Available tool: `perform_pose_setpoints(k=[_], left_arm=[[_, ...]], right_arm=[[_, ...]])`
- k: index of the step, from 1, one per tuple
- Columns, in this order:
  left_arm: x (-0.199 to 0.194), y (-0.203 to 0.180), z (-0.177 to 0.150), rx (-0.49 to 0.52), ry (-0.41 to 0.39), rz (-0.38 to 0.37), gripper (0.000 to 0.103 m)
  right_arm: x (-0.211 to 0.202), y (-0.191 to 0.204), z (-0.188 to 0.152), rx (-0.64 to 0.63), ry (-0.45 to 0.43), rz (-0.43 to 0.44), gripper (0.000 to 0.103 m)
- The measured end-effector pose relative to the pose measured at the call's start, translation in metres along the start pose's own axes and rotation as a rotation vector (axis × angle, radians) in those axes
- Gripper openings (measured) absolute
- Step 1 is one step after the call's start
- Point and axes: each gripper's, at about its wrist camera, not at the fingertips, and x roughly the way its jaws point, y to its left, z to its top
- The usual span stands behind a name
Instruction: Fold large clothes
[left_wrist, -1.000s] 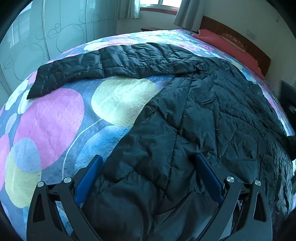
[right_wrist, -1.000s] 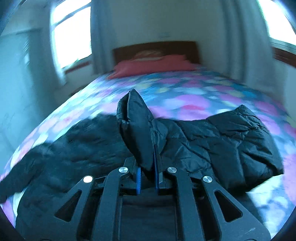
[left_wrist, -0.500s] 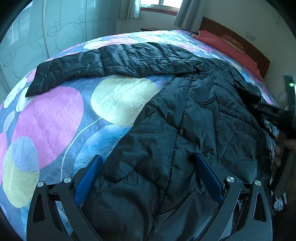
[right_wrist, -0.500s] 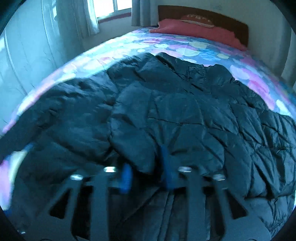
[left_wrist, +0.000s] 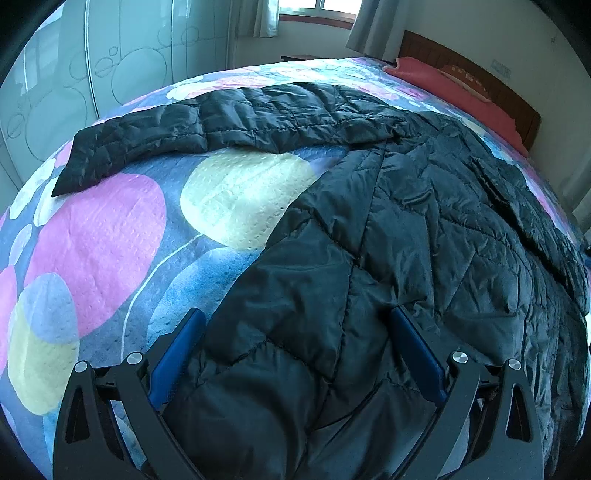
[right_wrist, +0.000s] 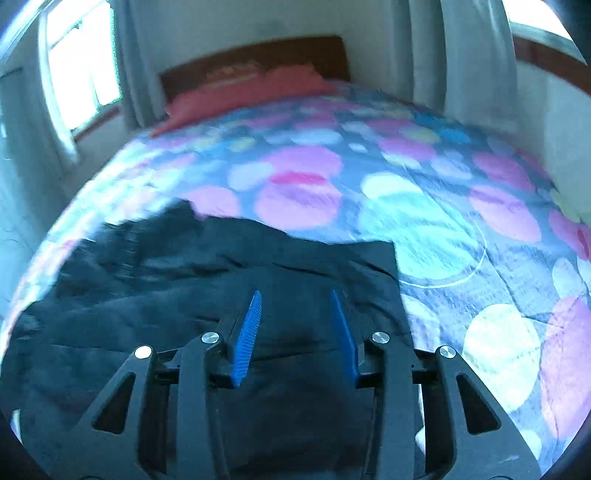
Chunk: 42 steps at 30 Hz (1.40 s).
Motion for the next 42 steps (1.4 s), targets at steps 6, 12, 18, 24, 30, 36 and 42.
perform_pose_setpoints(k=[6, 12, 18, 24, 30, 36, 42], left_arm=[[0.001, -0.001, 0.001, 0.008, 0.006, 0.011, 0.098], [0.001, -0.002, 0.001, 0.01, 0.006, 0.014, 0.098], [0.001, -0.001, 0.001, 0.004, 0.005, 0.006, 0.098], [0.002, -0.001, 0.0, 0.004, 0.007, 0.007, 0.098], [0.002, 0.001, 0.001, -0.003, 0.005, -0.003, 0.098], [-0.001, 0.007, 0.001, -0.013, 0.012, -0.037, 0.098], [-0.015, 0.035, 0.013, -0.078, -0.023, -0.035, 0.098]], right_arm=[[0.039, -0.004, -0.016, -0.008, 0.095, -0.016, 0.04], [-0.008, 0.016, -0.032, -0.02, 0.03, 0.01, 0.047], [0.012, 0.036, -0.05, -0.156, 0.074, -0.08, 0.051], [-0.026, 0.05, -0.057, -0.139, -0.003, -0.032, 0.06], [0.011, 0.041, -0.074, -0.121, 0.065, -0.05, 0.061], [0.01, 0.04, -0.075, -0.123, 0.051, -0.044, 0.061], [0.007, 0.041, -0.078, -0.124, 0.043, -0.044, 0.061]])
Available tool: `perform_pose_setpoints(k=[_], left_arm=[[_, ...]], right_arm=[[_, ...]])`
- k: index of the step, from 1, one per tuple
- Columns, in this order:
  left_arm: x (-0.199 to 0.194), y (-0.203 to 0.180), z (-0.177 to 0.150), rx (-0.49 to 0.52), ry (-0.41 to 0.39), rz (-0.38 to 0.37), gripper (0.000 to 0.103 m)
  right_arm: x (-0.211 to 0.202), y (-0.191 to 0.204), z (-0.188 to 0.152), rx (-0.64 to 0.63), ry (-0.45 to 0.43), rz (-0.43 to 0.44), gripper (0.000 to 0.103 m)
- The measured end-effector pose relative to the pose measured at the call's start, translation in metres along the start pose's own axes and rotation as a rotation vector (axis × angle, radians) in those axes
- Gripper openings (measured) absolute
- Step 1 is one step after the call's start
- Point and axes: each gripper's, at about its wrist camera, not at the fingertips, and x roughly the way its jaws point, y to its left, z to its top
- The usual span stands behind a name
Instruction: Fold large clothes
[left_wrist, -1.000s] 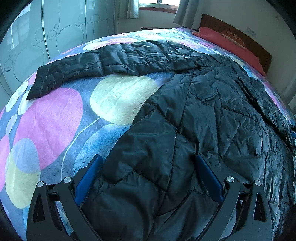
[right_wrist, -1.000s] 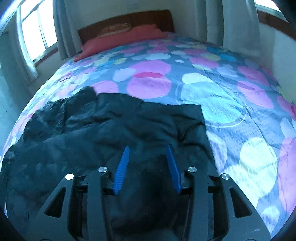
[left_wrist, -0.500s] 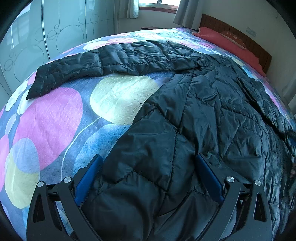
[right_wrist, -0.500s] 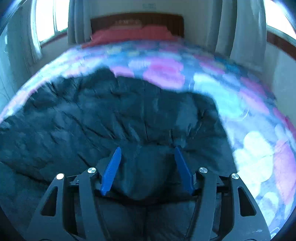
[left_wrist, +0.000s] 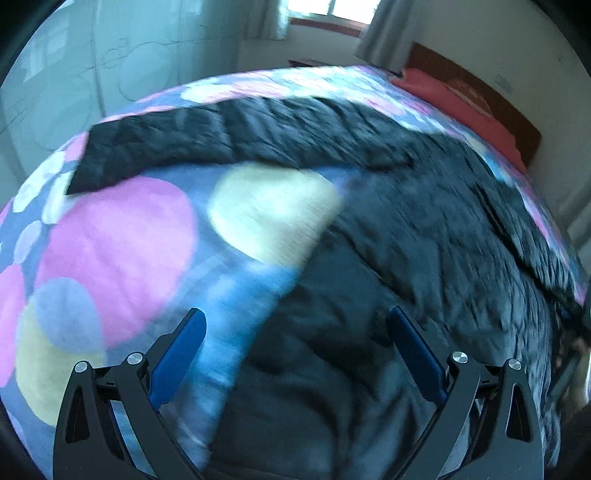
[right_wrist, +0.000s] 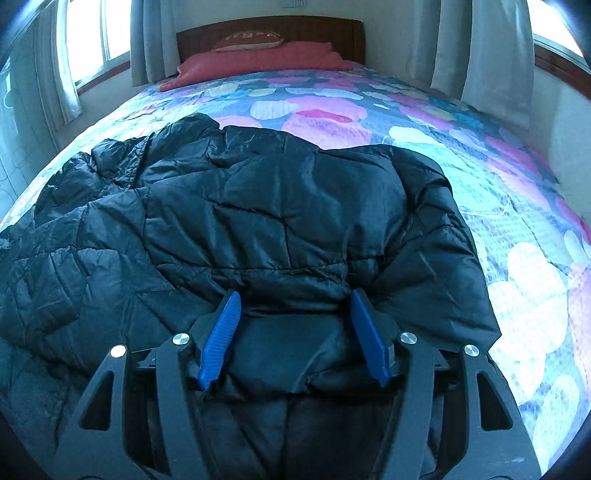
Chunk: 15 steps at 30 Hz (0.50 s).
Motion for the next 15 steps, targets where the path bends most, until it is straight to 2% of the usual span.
perform_pose_setpoints(k=[3, 6, 11, 15], left_arm=[[0.001, 0.029, 0.017, -0.089, -0.018, 0.02, 0.098], [0.008, 0.074, 0.039, -0.224, -0.058, 0.054, 0.098], [0.027, 0.127, 0.075, -0.321, -0.133, 0.104, 0.098], [0.043, 0.156, 0.096, -0.428, -0.172, 0.057, 0.098]], right_arm=[[-0.001, 0.0, -0.001, -0.002, -0.004, 0.0, 0.062], [-0.002, 0.0, -0.001, -0.004, -0.006, 0.0, 0.062], [-0.002, 0.0, -0.001, -0.004, -0.007, -0.001, 0.062], [-0.002, 0.0, -0.001, -0.006, -0.008, -0.004, 0.062]])
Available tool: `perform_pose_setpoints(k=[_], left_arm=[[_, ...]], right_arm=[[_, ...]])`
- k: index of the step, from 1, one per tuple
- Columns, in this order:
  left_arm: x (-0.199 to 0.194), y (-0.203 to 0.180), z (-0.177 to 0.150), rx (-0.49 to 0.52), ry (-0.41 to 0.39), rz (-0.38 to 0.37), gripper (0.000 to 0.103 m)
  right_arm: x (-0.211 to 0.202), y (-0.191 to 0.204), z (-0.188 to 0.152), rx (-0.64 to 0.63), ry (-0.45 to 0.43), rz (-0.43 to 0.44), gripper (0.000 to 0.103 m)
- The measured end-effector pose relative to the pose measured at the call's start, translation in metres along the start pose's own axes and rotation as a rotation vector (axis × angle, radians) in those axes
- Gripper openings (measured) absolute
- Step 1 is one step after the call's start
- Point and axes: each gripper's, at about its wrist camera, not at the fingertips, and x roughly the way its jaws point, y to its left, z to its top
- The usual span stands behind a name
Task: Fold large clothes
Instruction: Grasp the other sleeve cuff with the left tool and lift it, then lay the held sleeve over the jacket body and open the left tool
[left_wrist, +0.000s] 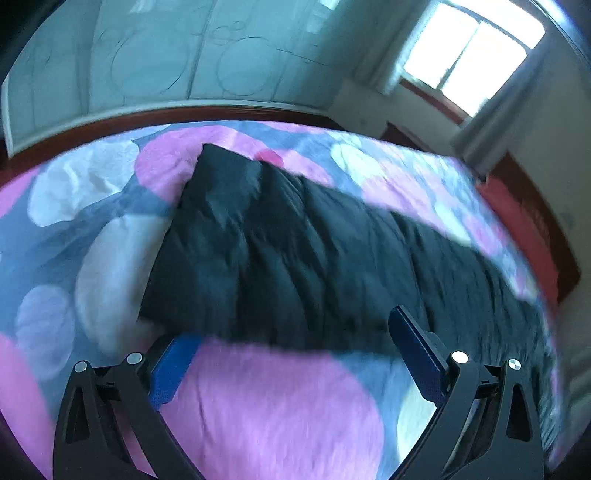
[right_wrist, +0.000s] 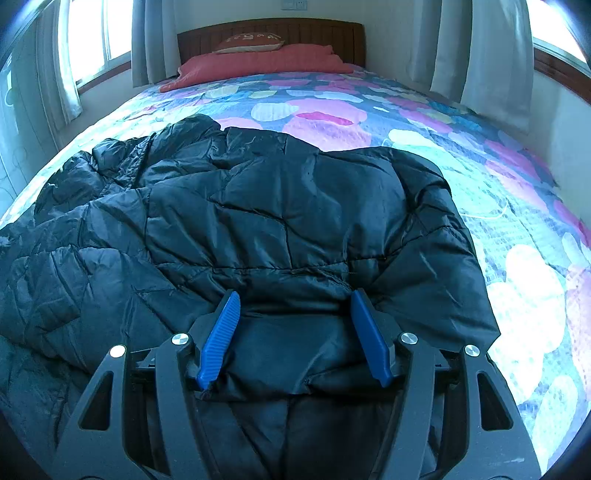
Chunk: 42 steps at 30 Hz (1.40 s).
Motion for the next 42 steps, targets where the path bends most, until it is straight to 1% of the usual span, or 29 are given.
perform_pose_setpoints(k=[2, 4, 7, 8, 9, 10, 12, 13, 14, 15, 17, 19, 20, 21, 23, 24, 25, 26, 27, 30, 31, 33, 37, 39, 40, 42], left_arm=[[0.005, 0.006, 0.01, -0.051, -0.012, -0.017, 0.098], [0.006, 0.007, 0.016, -0.065, -0.013, -0.018, 0.098], [0.003, 0.007, 0.015, -0.08, -0.033, -0.012, 0.097], [0.0, 0.006, 0.014, -0.081, -0.04, 0.006, 0.087], [-0.002, 0.005, 0.014, -0.083, -0.054, 0.072, 0.075], [-0.005, 0.007, 0.009, -0.084, -0.063, 0.102, 0.062], [-0.005, 0.007, 0.01, -0.086, -0.071, 0.094, 0.053], [-0.006, 0.007, 0.011, -0.079, -0.076, 0.1, 0.045], [-0.008, 0.006, 0.012, -0.065, -0.084, 0.125, 0.03], [-0.01, 0.006, 0.012, -0.056, -0.088, 0.136, 0.027], [-0.013, 0.001, 0.017, -0.031, -0.099, 0.138, 0.017], [-0.022, -0.012, 0.02, 0.016, -0.14, 0.129, 0.012], [-0.029, -0.022, 0.021, 0.046, -0.169, 0.108, 0.011], [-0.033, -0.03, 0.021, 0.072, -0.19, 0.103, 0.011], [-0.047, -0.062, 0.021, 0.169, -0.256, 0.072, 0.011], [-0.049, -0.072, 0.021, 0.197, -0.271, 0.062, 0.011], [-0.056, -0.093, 0.019, 0.252, -0.299, 0.037, 0.011], [-0.059, -0.109, 0.017, 0.287, -0.314, 0.013, 0.011], [-0.065, -0.131, 0.011, 0.335, -0.325, -0.027, 0.011], [-0.068, -0.179, -0.005, 0.418, -0.301, -0.112, 0.011], [-0.068, -0.204, -0.017, 0.457, -0.283, -0.149, 0.011], [-0.067, -0.231, -0.033, 0.509, -0.27, -0.185, 0.011], [-0.071, -0.304, -0.088, 0.664, -0.24, -0.275, 0.011], [-0.069, -0.322, -0.109, 0.708, -0.211, -0.307, 0.011], [-0.068, -0.337, -0.124, 0.734, -0.185, -0.332, 0.011], [-0.065, -0.362, -0.153, 0.793, -0.159, -0.366, 0.011]], right_arm=[[0.0, 0.0, 0.0, -0.001, -0.001, -0.001, 0.062], [0.0, 0.0, 0.0, -0.002, -0.001, -0.003, 0.062], [0.0, 0.0, 0.0, -0.002, -0.002, -0.004, 0.062], [0.0, 0.0, 0.0, -0.002, -0.002, -0.004, 0.062], [0.0, -0.001, 0.0, -0.002, -0.002, -0.004, 0.062], [0.0, -0.001, 0.0, -0.002, -0.002, -0.003, 0.062], [-0.001, 0.0, 0.0, -0.004, -0.005, -0.005, 0.062], [-0.001, 0.0, 0.0, -0.004, -0.005, -0.005, 0.062], [-0.001, 0.0, 0.0, -0.004, -0.005, -0.006, 0.062], [-0.001, 0.0, 0.0, -0.003, -0.005, -0.005, 0.062], [-0.001, 0.0, 0.0, -0.004, -0.006, -0.006, 0.062], [-0.001, 0.0, 0.0, -0.004, -0.006, -0.006, 0.062], [-0.001, 0.0, 0.0, -0.003, -0.006, -0.005, 0.062], [-0.001, 0.0, 0.0, -0.003, -0.006, -0.006, 0.062], [-0.001, 0.0, -0.001, -0.003, -0.006, -0.005, 0.062], [-0.001, 0.0, 0.0, -0.003, -0.007, -0.005, 0.062], [-0.001, 0.0, 0.0, -0.003, -0.007, -0.005, 0.062], [-0.001, 0.0, 0.0, -0.003, -0.007, -0.006, 0.062], [-0.001, 0.0, 0.0, -0.003, -0.007, -0.006, 0.062], [-0.001, -0.001, 0.0, -0.002, -0.007, -0.005, 0.062], [-0.001, -0.001, 0.0, -0.001, -0.008, -0.004, 0.062], [-0.001, 0.0, 0.0, -0.001, -0.011, -0.004, 0.063], [-0.001, 0.0, 0.001, 0.0, -0.011, -0.001, 0.063], [-0.001, 0.0, 0.001, 0.0, -0.012, -0.002, 0.063], [-0.001, 0.0, 0.0, 0.0, -0.012, -0.003, 0.063], [-0.001, 0.0, 0.0, 0.0, -0.012, -0.003, 0.063]])
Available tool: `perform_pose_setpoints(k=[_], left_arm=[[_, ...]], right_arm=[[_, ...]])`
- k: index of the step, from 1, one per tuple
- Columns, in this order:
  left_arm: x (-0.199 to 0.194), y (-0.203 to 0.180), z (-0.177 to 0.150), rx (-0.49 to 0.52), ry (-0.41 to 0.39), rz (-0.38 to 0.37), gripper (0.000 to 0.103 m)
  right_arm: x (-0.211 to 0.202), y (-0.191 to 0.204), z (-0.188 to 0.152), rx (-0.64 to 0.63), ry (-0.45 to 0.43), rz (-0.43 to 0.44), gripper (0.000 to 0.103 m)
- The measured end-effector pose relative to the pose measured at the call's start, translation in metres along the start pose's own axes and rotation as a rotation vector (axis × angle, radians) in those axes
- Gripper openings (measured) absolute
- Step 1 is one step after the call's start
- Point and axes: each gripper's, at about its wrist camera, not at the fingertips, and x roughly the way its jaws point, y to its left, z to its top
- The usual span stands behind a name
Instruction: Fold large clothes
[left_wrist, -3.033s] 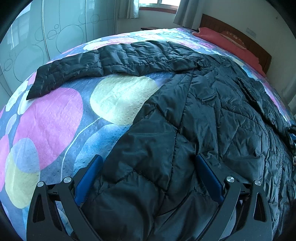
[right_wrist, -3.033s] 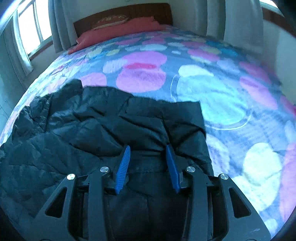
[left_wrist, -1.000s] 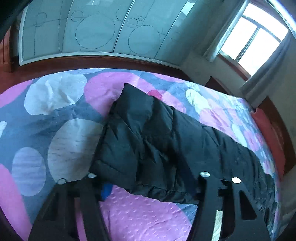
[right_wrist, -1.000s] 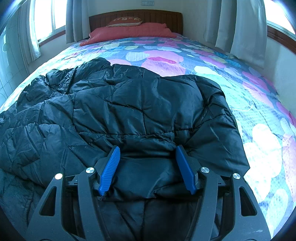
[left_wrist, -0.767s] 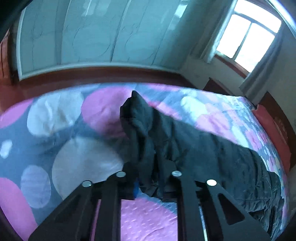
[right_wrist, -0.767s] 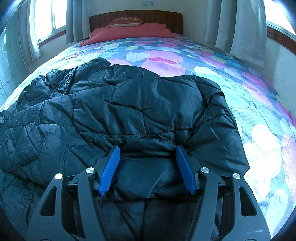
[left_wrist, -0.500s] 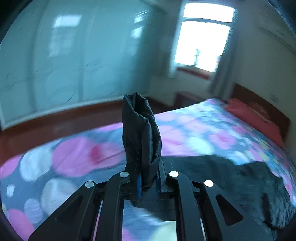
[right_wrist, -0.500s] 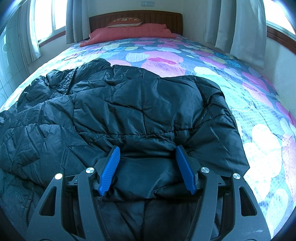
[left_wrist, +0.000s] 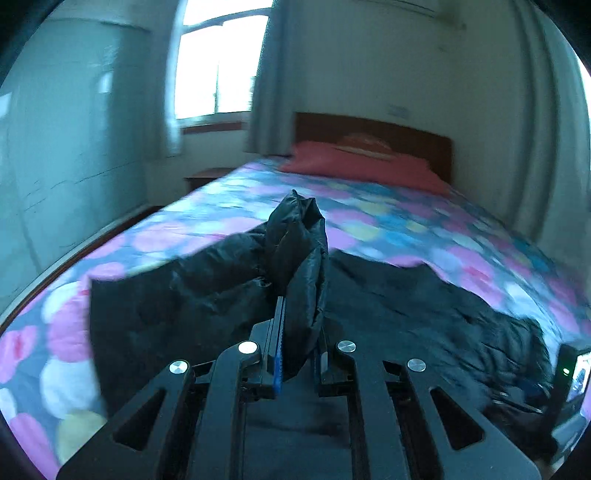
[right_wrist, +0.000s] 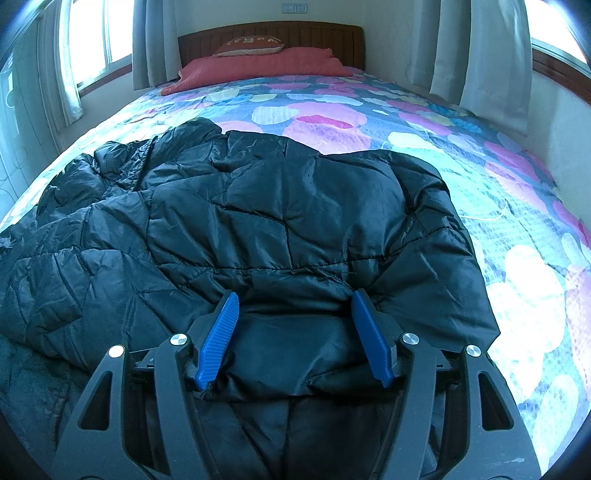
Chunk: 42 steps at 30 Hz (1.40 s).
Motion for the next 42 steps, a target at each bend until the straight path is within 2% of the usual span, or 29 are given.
perform_pose_setpoints(k=[4, 7, 9, 11, 14, 18, 23, 27, 31, 32, 33, 34, 37, 40, 42], left_arm=[[0.017, -0.053, -0.015, 0.088, 0.045, -0.079, 0.011], [0.029, -0.08, -0.029, 0.143, 0.108, -0.129, 0.018], [0.035, -0.091, -0.033, 0.162, 0.141, -0.14, 0.03], [0.028, -0.097, -0.037, 0.173, 0.136, -0.161, 0.055], [0.003, -0.098, -0.04, 0.18, 0.084, -0.153, 0.069], [-0.022, -0.077, -0.037, 0.163, 0.061, -0.148, 0.071], [-0.041, -0.028, -0.034, 0.13, 0.025, -0.058, 0.071], [-0.041, 0.016, -0.032, 0.12, 0.013, 0.05, 0.071], [-0.04, 0.055, -0.032, 0.066, 0.022, 0.111, 0.071], [-0.039, 0.063, -0.033, 0.054, 0.027, 0.123, 0.071], [-0.038, 0.071, -0.035, 0.043, 0.035, 0.133, 0.071], [-0.037, 0.077, -0.036, 0.037, 0.041, 0.138, 0.071], [-0.036, 0.09, -0.039, 0.032, 0.045, 0.16, 0.071], [-0.035, 0.102, -0.038, 0.018, 0.044, 0.17, 0.071], [-0.033, 0.107, -0.036, 0.011, 0.042, 0.174, 0.071]], right_arm=[[0.0, 0.0, 0.0, 0.001, 0.0, 0.0, 0.064], [0.0, 0.0, 0.0, 0.001, -0.001, 0.002, 0.066], [0.0, 0.0, 0.002, 0.002, 0.0, 0.018, 0.069], [0.0, 0.0, 0.003, 0.004, 0.0, 0.024, 0.07], [0.0, 0.0, 0.006, 0.012, 0.002, 0.038, 0.071], [-0.01, -0.002, 0.007, 0.031, 0.0, 0.04, 0.071], [-0.038, 0.01, 0.019, 0.077, -0.036, 0.12, 0.071], [-0.041, 0.048, 0.035, 0.067, -0.013, 0.229, 0.071], [-0.023, 0.097, 0.04, 0.032, 0.054, 0.304, 0.071], [-0.017, 0.104, 0.038, 0.02, 0.077, 0.314, 0.066], [-0.009, 0.114, 0.036, 0.005, 0.108, 0.324, 0.056], [-0.006, 0.12, 0.033, -0.003, 0.119, 0.328, 0.03], [-0.011, 0.128, 0.033, -0.015, 0.103, 0.353, 0.015], [-0.029, 0.116, 0.042, -0.012, 0.047, 0.351, 0.013], [-0.043, 0.097, 0.05, -0.013, -0.014, 0.303, 0.013]])
